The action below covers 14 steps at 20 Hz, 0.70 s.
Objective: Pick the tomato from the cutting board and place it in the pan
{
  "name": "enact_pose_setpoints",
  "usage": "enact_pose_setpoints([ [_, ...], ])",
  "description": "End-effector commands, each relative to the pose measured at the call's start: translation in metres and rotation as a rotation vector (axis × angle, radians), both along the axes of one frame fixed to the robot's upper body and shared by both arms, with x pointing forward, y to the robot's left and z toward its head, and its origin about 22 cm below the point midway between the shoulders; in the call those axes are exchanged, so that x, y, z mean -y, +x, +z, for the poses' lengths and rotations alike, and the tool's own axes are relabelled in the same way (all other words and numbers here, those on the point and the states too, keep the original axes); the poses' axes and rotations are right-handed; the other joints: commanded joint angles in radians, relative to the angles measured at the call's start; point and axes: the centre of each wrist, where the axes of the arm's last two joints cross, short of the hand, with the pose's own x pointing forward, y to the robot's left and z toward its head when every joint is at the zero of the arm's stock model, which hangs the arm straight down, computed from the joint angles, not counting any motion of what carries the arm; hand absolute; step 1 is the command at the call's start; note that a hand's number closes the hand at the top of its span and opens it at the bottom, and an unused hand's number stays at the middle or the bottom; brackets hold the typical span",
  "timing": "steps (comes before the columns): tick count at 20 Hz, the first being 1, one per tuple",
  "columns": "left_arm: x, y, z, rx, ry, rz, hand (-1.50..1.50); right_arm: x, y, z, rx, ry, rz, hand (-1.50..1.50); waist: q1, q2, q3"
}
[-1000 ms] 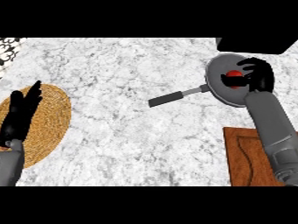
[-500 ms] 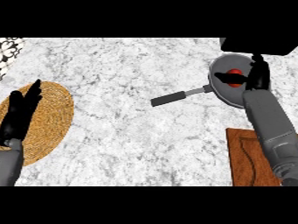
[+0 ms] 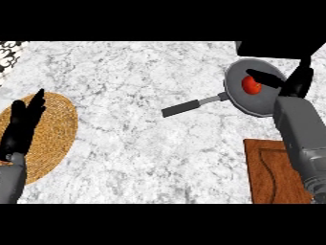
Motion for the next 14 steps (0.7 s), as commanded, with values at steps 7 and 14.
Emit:
enact_pose_setpoints([
  [7, -0.014, -0.015, 0.002, -0.042, 0.003, 0.071, 0.0, 0.069, -0.036, -0.019, 0.069, 0.058, -0.172, -1.5, -0.061, -0.029, -0.003],
  [14, -0.02, -0.037, -0.015, -0.043, 0.006, 0.094, 0.0, 0.134, -0.091, -0.023, 0.068, 0.049, -0.107, -1.5, -0.107, -0.049, -0.007],
])
